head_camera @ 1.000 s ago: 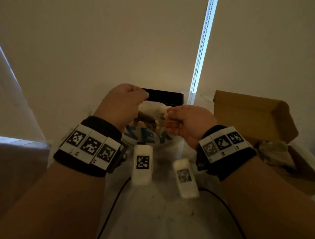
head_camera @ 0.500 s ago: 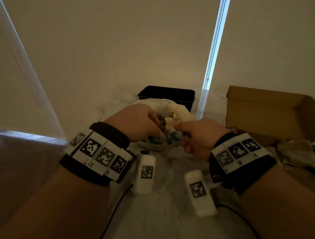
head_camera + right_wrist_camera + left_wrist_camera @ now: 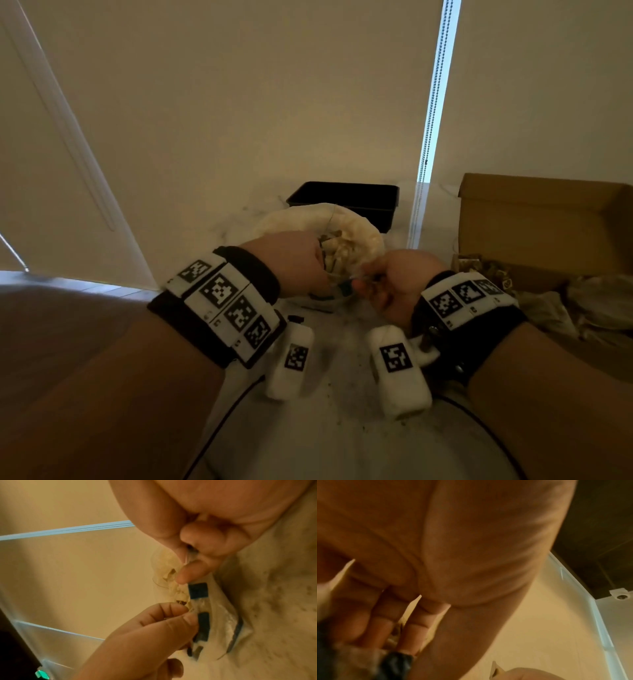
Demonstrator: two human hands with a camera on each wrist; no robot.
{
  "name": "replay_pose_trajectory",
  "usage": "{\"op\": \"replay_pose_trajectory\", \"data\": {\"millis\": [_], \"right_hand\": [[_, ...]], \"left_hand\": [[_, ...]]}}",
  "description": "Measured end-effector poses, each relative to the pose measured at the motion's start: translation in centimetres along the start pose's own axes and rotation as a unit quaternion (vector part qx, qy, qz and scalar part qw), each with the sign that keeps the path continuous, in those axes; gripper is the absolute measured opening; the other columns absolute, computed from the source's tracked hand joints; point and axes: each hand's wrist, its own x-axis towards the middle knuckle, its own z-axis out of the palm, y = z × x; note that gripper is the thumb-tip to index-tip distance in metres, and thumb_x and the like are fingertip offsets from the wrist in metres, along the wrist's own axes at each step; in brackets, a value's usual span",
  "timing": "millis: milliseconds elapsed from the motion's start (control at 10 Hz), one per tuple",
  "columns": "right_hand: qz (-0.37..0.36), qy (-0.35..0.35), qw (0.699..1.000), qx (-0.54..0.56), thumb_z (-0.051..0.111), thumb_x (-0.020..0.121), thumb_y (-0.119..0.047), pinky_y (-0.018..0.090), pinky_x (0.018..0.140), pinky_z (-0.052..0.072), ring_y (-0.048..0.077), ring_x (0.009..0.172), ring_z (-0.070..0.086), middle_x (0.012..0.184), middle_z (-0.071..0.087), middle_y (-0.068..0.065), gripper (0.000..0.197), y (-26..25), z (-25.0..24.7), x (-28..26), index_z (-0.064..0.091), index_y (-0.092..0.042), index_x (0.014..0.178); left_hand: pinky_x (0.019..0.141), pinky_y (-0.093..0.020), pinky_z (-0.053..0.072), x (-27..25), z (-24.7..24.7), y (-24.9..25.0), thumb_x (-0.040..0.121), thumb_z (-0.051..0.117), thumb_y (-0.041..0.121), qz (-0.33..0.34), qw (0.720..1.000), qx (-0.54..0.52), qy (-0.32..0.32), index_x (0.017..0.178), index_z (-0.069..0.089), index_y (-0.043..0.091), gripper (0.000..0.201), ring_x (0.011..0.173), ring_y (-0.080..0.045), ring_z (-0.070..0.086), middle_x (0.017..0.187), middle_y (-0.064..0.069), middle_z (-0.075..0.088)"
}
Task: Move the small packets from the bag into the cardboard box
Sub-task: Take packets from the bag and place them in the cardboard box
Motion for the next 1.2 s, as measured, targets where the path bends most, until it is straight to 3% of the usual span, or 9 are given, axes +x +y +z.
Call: {"op": "replay_pose_trajectory", "data": {"millis": [200,300,400,500,600,800,900,1100,1200], "right_hand": [[-0.039,-0.039,0.977,0.205,0.038,0.101,-0.007,0.020,0.041,0.036,0.011,0.054,0.045,0.068,0.048,0.005,0.016,-0.4,0.4,0.1,0.050,-0.007,0.092],[-0.053,-0.053,0.965,0.251,0.034,0.102,-0.006,0.026,0.053,0.035,0.013,0.057,0.041,0.068,0.044,0.005,0.020,-0.2,1.2,0.2,0.049,-0.006,0.089],[-0.047,-0.050,0.966,0.249,0.034,0.100,-0.006,0.027,0.054,0.035,0.012,0.055,0.038,0.068,0.042,0.005,0.020,0.2,1.6,0.1,0.051,-0.006,0.091],[-0.023,-0.053,0.976,0.211,0.032,0.093,-0.006,0.026,0.054,0.030,0.013,0.053,0.033,0.070,0.043,0.006,0.019,0.4,1.5,-0.2,0.051,-0.006,0.091],[0.007,-0.064,0.980,0.188,0.038,0.089,-0.020,0.027,0.054,0.027,0.014,0.054,0.032,0.076,0.046,0.006,0.027,0.5,1.2,-0.3,0.055,-0.006,0.104],[0.010,-0.051,0.982,0.181,0.043,0.093,-0.031,0.026,0.053,0.027,0.014,0.055,0.031,0.093,0.049,0.006,0.040,0.7,1.2,0.5,0.055,-0.008,0.123],[0.009,-0.032,0.982,0.186,0.041,0.096,-0.027,0.025,0.052,0.028,0.014,0.055,0.031,0.083,0.046,0.005,0.028,0.8,1.4,0.7,0.055,-0.012,0.113],[0.035,-0.012,0.978,0.205,0.041,0.099,-0.020,0.019,0.039,0.039,0.019,0.061,0.052,0.095,0.055,0.014,0.020,0.4,0.6,0.5,0.053,-0.006,0.107],[0.035,-0.037,0.978,0.205,0.039,0.103,-0.024,0.013,0.030,0.037,0.028,0.041,0.062,0.094,0.061,0.021,0.031,0.5,0.3,0.6,0.050,0.001,0.089]], "left_hand": [[0.050,-0.027,0.036,-1.5,-0.7,-2.5,0.090,0.059,0.058,-0.133,0.973,-0.132,0.133,0.088,0.057,0.013,0.046,0.059,-0.012,0.049,0.069,0.001,0.052],[0.055,-0.026,0.045,-1.5,-0.2,-2.5,0.091,0.045,0.073,-0.197,0.947,-0.255,0.004,0.092,0.067,0.006,0.070,0.057,-0.020,0.062,0.068,-0.006,0.070],[0.064,-0.031,0.055,-0.7,1.1,-1.6,0.095,0.052,0.061,-0.198,0.871,-0.448,-0.034,0.108,0.063,0.003,0.061,0.074,-0.025,0.070,0.089,-0.016,0.073],[0.058,-0.034,0.055,0.6,2.3,-1.0,0.102,0.054,0.023,-0.168,0.768,-0.618,0.007,0.108,0.061,0.004,0.021,0.071,-0.026,0.064,0.084,-0.016,0.066],[0.049,-0.028,0.055,1.8,3.2,-0.4,0.098,0.041,-0.002,-0.166,0.714,-0.680,0.021,0.107,0.057,0.003,0.019,0.071,-0.025,0.062,0.090,-0.017,0.063],[0.055,-0.034,0.050,2.9,3.7,0.1,0.105,0.031,0.004,-0.211,0.640,-0.739,0.004,0.088,0.053,0.008,0.027,0.074,-0.027,0.055,0.085,-0.014,0.056],[0.037,-0.023,0.048,3.0,3.7,0.3,0.105,0.034,0.009,-0.224,0.637,-0.737,-0.004,0.088,0.054,0.008,0.026,0.071,-0.026,0.053,0.081,-0.014,0.057],[0.036,-0.023,0.036,3.3,3.2,-1.2,0.094,0.058,0.016,-0.186,0.818,-0.543,0.046,0.073,0.051,0.010,0.023,0.044,-0.014,0.043,0.060,-0.004,0.047],[0.037,-0.020,0.039,2.1,1.2,-0.4,0.091,0.061,0.009,-0.175,0.811,-0.548,0.107,0.100,0.057,0.003,0.011,0.039,-0.012,0.049,0.063,-0.007,0.052]]}}
